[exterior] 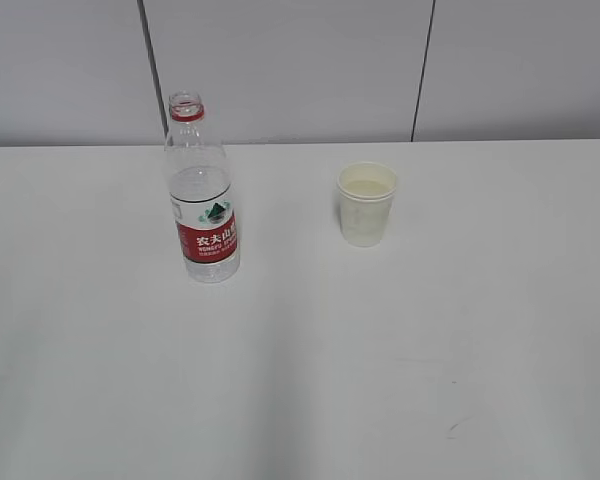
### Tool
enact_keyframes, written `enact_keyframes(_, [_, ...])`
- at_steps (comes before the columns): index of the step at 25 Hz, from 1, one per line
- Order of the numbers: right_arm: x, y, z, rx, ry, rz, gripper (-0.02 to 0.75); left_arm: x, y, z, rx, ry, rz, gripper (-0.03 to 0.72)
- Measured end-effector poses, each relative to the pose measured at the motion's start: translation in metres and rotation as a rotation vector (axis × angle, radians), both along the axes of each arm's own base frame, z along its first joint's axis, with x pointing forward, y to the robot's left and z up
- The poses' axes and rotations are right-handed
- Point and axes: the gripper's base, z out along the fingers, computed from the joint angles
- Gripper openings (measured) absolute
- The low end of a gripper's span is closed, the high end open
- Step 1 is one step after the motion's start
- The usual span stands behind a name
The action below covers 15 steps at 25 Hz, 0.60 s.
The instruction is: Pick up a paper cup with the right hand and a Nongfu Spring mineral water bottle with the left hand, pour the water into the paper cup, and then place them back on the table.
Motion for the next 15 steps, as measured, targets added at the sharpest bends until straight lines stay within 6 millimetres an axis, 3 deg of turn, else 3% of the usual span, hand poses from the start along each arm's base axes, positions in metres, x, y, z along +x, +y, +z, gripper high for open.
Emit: enact_keyframes(15, [0.0005,-0.0082,-0.0007,-0.032,0.006,-0.087,0.589,0.0007,-0.0001,0.0019,-0.002,-0.022,0.0,0.563])
